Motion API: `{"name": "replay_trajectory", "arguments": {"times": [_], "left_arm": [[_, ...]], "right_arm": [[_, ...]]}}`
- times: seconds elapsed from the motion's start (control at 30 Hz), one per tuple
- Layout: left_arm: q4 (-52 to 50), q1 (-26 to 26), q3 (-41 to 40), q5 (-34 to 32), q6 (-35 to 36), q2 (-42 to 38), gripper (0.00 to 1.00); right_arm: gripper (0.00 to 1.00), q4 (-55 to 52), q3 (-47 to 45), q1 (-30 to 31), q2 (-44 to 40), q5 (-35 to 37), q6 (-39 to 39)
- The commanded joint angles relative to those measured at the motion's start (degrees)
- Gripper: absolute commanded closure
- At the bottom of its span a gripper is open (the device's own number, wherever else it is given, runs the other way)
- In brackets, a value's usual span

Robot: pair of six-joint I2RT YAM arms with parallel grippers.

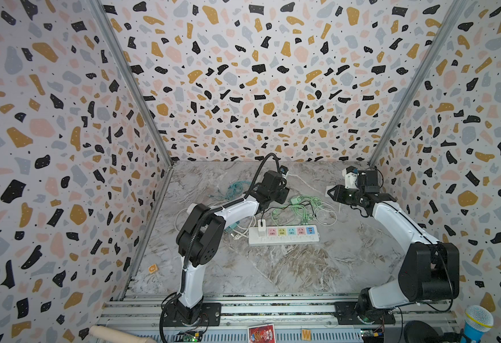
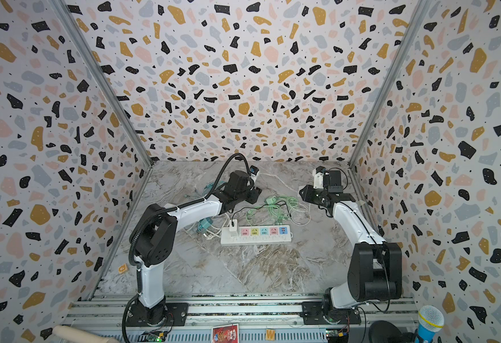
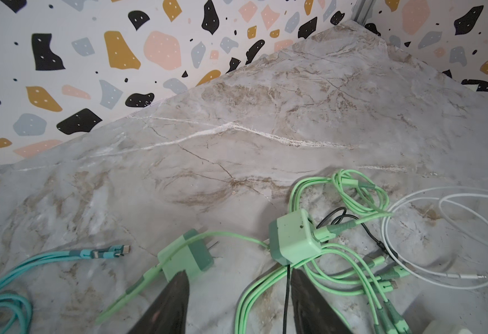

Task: Insert plugs into power strip
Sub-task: Insert the plug into the socket.

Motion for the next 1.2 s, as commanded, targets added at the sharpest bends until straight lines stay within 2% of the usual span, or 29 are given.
{"name": "replay_trajectory", "arguments": {"times": [0.0,0.3,0.43,0.57,0.73,0.83,1.0,1.17], "left_arm": [[3.22,-0.30,-2.01,0.85,0.00,-4.43,0.42],[5.31,-0.30,-9.45,0.24,-1.36,-11.06,0.40],[5.46,-0.30,-14.44,-1.26,-2.21,-16.32,0.40],[5.41,-0.30,-20.31,-5.15,-3.38,-22.89,0.39],[2.15,-0.26,-25.27,-11.22,-6.15,-28.65,0.38],[1.63,-0.30,-29.07,-12.91,-8.48,-31.88,0.38],[1.66,-0.30,-34.97,-16.50,-11.71,-38.02,0.38],[0.85,-0.26,-39.07,-18.74,-14.60,-42.98,0.36]], "right_arm": [[0.73,2.28,0.42,0.87,-0.66,-3.68,-2.06],[0.74,-11.00,4.49,5.37,6.44,-14.32,-13.50],[0.74,-13.82,4.13,7.58,5.93,-15.31,-14.94],[0.74,-16.37,5.30,12.32,5.46,-11.33,-13.41],[0.74,-20.19,6.81,19.19,5.98,-5.13,-7.36],[0.74,-22.88,8.49,24.71,6.48,0.93,-3.64],[0.74,-25.96,12.16,32.26,9.70,5.11,0.31],[0.73,-27.84,15.31,36.60,12.26,8.65,4.45]]}}
